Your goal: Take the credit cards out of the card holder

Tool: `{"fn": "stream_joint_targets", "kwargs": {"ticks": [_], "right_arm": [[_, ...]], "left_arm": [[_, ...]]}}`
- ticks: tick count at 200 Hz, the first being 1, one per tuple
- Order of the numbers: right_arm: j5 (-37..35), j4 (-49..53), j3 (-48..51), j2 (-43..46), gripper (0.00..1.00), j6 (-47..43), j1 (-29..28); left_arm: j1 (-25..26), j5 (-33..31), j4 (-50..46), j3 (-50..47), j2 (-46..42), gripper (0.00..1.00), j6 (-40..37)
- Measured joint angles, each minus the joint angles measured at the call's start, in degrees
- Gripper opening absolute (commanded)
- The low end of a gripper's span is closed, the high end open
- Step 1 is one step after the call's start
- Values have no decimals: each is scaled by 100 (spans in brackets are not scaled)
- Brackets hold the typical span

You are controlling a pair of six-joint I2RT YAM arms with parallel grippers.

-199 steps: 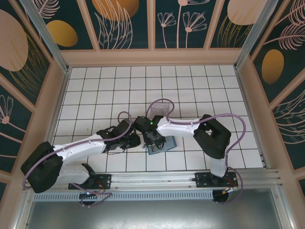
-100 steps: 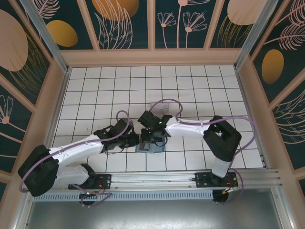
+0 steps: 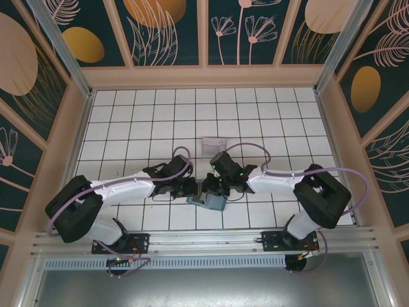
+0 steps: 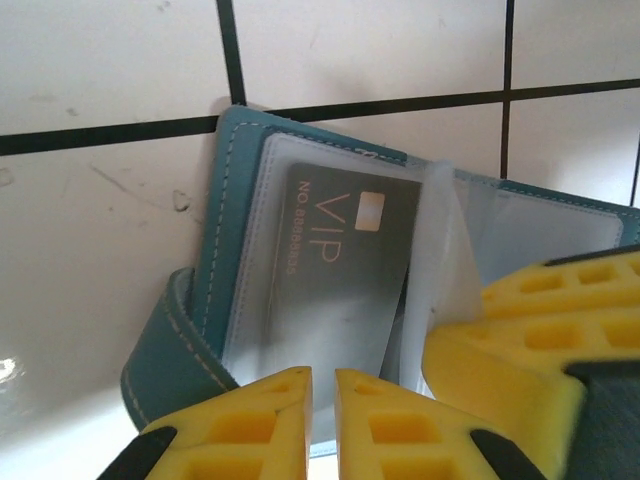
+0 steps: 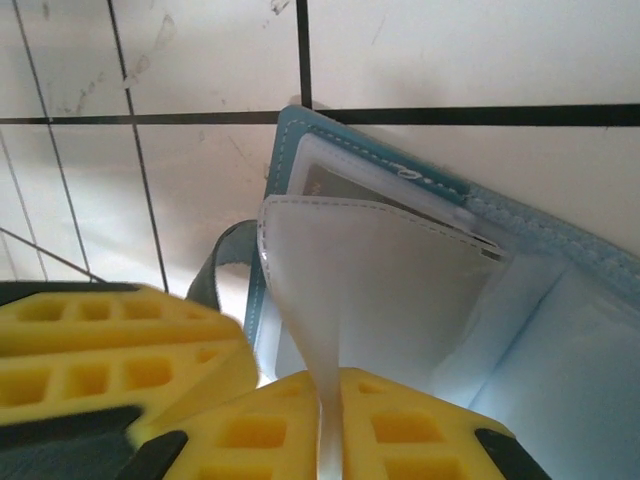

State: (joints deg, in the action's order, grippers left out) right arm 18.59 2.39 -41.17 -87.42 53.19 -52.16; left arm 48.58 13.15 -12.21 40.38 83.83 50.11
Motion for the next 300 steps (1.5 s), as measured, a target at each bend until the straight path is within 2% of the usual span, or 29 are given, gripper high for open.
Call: {"fn": "stream_joint_targets", "kwargs": {"ticks": [48,93,141,200,250,300], "right_arm": [[83,-308,372,494,16,85,35],[245,-638,380,422,13,74,76],[365,-737,369,264,13,-22,76],[216,-540,369,417,30,-87,83],[-256,179,376,1425,36,-203,535],[-483,625,557,2253,38,-334,1086]], "left_arm": [[52,-22,-61,273,356,15,-76],[44,-352,-195,122,83,16,48],[-26,-393,-184,-59,-57,15,98],[-26,-87,-177,111,365,15,-107],[22,149,-236,586,688,15,-352],[238,328,-262,1019,1185,16,-490]]}}
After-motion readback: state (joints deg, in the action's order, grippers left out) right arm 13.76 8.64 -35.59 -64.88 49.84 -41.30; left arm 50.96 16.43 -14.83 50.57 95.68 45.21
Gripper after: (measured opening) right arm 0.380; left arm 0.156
